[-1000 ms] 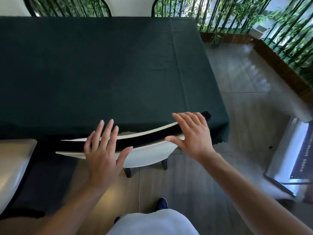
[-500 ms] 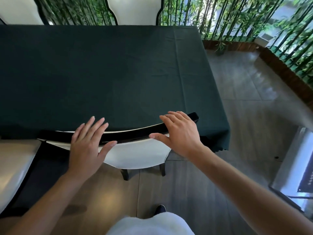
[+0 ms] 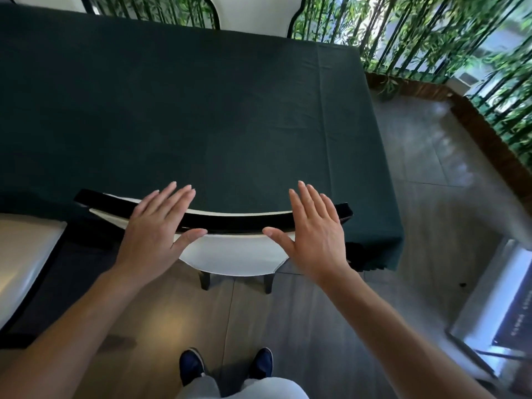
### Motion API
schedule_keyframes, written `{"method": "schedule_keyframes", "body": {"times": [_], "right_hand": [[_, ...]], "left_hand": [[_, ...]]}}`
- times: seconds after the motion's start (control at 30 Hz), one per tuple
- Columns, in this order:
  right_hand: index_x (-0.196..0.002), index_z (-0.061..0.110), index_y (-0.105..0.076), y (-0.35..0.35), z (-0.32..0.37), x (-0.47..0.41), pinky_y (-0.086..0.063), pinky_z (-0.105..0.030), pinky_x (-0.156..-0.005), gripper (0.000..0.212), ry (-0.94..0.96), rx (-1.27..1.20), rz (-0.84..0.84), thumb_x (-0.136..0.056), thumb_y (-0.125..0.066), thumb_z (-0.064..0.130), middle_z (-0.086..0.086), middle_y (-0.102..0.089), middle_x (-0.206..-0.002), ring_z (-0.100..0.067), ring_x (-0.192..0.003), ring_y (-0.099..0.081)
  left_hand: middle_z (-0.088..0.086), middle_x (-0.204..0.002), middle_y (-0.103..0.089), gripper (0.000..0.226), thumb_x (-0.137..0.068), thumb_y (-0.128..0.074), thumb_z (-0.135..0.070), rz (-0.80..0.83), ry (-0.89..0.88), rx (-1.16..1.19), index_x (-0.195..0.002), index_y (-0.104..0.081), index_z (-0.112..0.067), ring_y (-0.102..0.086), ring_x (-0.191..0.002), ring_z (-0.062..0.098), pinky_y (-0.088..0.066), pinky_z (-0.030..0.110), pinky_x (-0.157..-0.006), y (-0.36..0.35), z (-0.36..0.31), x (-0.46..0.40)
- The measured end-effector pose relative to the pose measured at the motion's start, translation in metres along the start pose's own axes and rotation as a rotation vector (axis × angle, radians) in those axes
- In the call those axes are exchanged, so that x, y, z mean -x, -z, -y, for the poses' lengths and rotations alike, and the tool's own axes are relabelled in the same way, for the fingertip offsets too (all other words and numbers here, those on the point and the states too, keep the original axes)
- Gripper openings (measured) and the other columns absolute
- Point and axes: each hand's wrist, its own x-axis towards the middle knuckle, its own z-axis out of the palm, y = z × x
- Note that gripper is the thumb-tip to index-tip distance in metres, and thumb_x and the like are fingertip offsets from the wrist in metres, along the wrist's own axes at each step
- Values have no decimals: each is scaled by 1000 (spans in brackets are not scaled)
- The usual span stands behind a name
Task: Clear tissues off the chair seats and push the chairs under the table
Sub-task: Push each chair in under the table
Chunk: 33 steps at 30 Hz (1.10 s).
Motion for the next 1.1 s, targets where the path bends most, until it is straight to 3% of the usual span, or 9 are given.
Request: {"method": "schedule_keyframes", "body": {"times": [0.3, 0.5, 0.67, 0.87, 1.1], "right_hand": [[-145, 9, -54, -9, 77, -28, -15, -44, -125, 89, -47, -30, -59, -98, -20, 76, -9, -43, -159, -24, -155, -24], [-144, 10, -56, -13, 51, -37, -26, -46, -121, 86, -8, -23, -118, -96, -28, 77, -7, -43, -159, -23, -154, -28], [-148, 13, -50, -5, 10, -45, -16, -44, -127, 88, -8, -11, -33, -95, -29, 79, -4, -39, -162, -20, -157, -16], [-156, 15, -37, 2, 16, -42, -3, -43, -129, 91, -55, 0, 61, -95, -24, 81, -2, -26, -167, -17, -158, 0], [-160, 15, -26, 8, 20, -42, 1, -44, -128, 97, -70, 20, 140, -93, -14, 83, -3, -17, -170, -18, -158, 6]], "left_hand": [[2, -162, -38, 87, -98, -25, -74, 116, -40, 21, -158, -33, -12, -25, -154, 18, -17, 42, -127, 9, 90, -17], [10, -164, -34, 94, -98, -20, -75, 99, 10, -2, -157, -31, -4, -24, -155, 25, -14, 45, -127, 4, 66, -25], [15, -160, -40, 91, -99, -24, -71, 63, 13, -8, -154, -37, 0, -31, -152, 30, -20, 45, -126, -7, 33, -39], [15, -161, -37, 91, -99, -24, -71, 62, 10, -7, -156, -33, -1, -29, -153, 29, -17, 44, -126, -7, 35, -37], [13, -165, -31, 96, -97, -16, -75, 109, 26, -24, -158, -26, -2, -20, -156, 27, -13, 46, -128, -6, 33, -35]]}}
